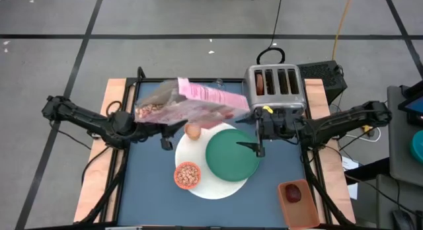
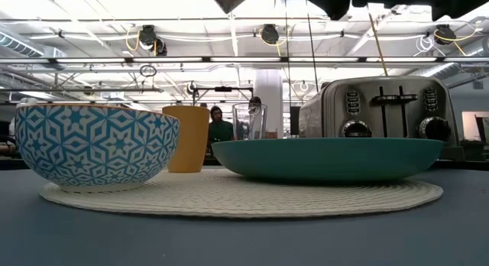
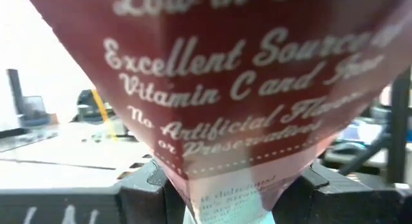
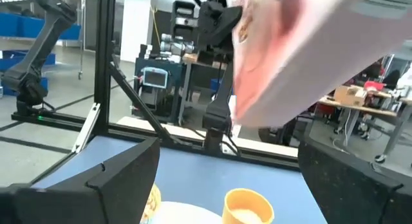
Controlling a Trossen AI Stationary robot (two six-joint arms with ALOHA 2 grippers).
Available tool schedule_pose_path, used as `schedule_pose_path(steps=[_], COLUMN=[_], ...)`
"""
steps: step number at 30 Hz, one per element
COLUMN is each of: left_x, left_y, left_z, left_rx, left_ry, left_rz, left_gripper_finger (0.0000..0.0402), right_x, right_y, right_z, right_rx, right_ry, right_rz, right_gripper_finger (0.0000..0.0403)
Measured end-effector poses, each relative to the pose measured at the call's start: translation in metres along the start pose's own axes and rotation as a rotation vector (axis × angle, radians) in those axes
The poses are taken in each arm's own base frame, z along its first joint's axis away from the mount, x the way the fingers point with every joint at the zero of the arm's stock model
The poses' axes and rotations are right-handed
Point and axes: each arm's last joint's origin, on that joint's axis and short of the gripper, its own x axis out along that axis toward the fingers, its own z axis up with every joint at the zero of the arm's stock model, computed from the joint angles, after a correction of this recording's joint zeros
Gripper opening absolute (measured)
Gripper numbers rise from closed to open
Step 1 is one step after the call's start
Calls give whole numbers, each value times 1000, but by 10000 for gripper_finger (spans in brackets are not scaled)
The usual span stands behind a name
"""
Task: Arrange a breakfast setting
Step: Pour the cereal from the orange cereal box into the orange bowl
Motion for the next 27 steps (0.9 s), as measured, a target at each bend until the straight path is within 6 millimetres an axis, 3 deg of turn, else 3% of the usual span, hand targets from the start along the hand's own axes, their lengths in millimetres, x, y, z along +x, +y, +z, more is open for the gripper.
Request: schedule_pose_path(steps=[17,27], left_x=[-46,-63], left_y=[38,47], left_z=[16,-6], left_rx=[88,88], left_ry=[189,381], left_rz=[345,532], left_gripper_finger=[168,168], right_x=[-9,-9], right_y=[-2,-2], right_z=[4,4], right_rx=[-2,-2], right_ry=[25,25], right_rz=[1,1], right_gripper_finger=[357,357])
